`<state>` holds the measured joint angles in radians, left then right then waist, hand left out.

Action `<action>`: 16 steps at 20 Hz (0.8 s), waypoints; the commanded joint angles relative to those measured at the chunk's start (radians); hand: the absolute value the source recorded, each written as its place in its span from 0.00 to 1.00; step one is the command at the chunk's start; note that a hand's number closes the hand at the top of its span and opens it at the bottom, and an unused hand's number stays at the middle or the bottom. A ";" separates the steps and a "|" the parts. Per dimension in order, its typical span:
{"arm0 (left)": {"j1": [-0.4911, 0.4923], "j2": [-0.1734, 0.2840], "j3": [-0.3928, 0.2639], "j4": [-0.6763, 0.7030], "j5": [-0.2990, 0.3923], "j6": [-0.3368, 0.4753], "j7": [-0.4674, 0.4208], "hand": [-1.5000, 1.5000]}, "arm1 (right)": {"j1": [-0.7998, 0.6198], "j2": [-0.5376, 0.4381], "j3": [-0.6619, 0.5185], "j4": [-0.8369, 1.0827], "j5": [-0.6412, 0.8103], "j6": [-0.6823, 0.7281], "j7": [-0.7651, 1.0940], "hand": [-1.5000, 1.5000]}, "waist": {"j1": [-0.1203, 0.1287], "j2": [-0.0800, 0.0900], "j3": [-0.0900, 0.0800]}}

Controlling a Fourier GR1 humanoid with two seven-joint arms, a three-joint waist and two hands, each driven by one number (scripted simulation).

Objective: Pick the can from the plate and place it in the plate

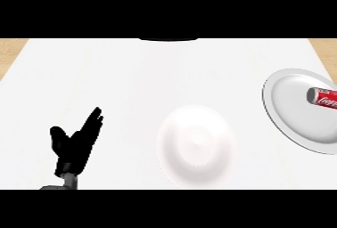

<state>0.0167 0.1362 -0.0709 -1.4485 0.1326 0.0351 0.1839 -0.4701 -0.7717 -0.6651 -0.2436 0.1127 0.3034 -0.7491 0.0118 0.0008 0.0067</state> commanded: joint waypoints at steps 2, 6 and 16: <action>0.038 -0.009 -0.021 -0.094 -0.009 0.026 0.091 0.50 | 0.119 -0.013 0.037 0.002 0.016 0.109 -0.117 0.00 | 0.000 0.002 -0.004; 0.002 -0.023 -0.004 0.004 -0.015 0.012 0.046 0.50 | 0.187 -0.045 0.067 -0.051 0.017 0.109 -0.117 0.00 | -0.011 0.000 -0.006; 0.009 -0.062 -0.022 -0.006 -0.046 0.034 0.053 0.50 | 0.330 -0.031 0.095 -0.119 -0.021 0.118 -0.163 0.00 | -0.014 -0.002 -0.006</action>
<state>0.0080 0.1099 -0.0619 -1.4461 0.1092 0.0403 0.2019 -0.1886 -0.7878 -0.5692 -0.3454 0.1188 0.3276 -0.8566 0.0003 -0.0056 0.0050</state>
